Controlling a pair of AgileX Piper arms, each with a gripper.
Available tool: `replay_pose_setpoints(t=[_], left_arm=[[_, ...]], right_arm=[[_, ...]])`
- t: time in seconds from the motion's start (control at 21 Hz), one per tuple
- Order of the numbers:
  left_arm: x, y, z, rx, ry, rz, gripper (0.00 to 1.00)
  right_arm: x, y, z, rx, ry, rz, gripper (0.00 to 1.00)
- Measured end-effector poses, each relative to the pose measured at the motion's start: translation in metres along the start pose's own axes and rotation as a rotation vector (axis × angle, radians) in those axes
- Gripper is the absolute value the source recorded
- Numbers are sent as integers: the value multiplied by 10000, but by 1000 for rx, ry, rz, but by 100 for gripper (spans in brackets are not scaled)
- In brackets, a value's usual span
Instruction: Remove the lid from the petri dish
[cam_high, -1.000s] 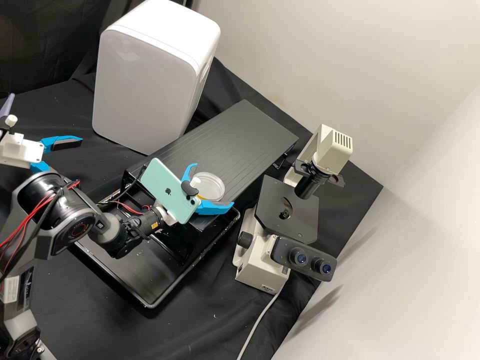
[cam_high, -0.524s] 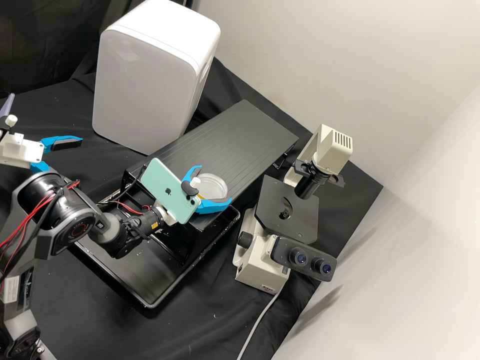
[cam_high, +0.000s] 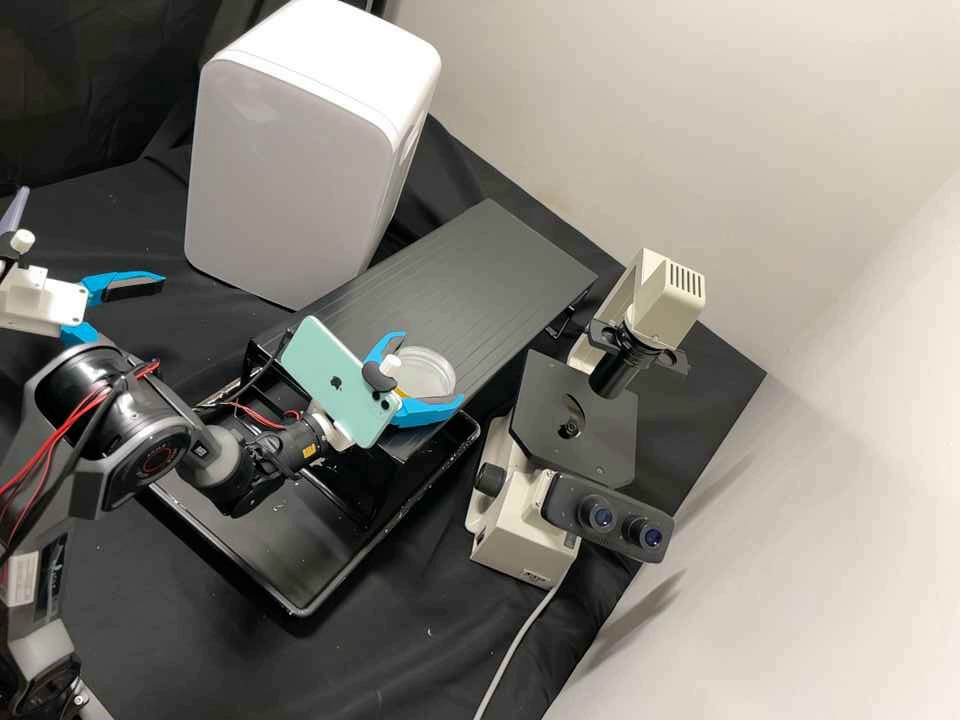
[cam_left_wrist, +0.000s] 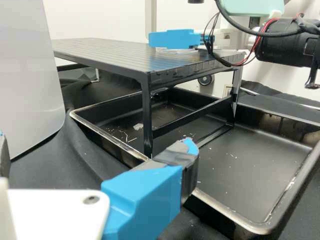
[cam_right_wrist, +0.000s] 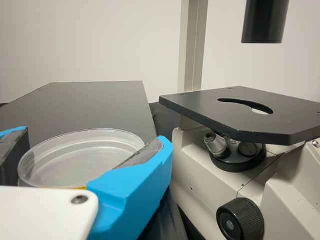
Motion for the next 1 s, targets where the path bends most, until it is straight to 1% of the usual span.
replay_pose_setpoints(t=[0.48,0.57,0.62,0.76,1.0], left_arm=[[0,0,0,0,0,0,100],[0,0,0,0,0,0,100],[0,0,0,0,0,0,100],[0,0,0,0,0,0,100],[-3,-3,0,0,0,-1,100]], right_arm=[[-2,7,-8,0,3,2,0],[-13,31,-35,2,12,8,0],[-22,45,-52,7,18,12,0],[-34,94,-97,7,33,28,0],[-49,91,-92,7,32,26,0]])
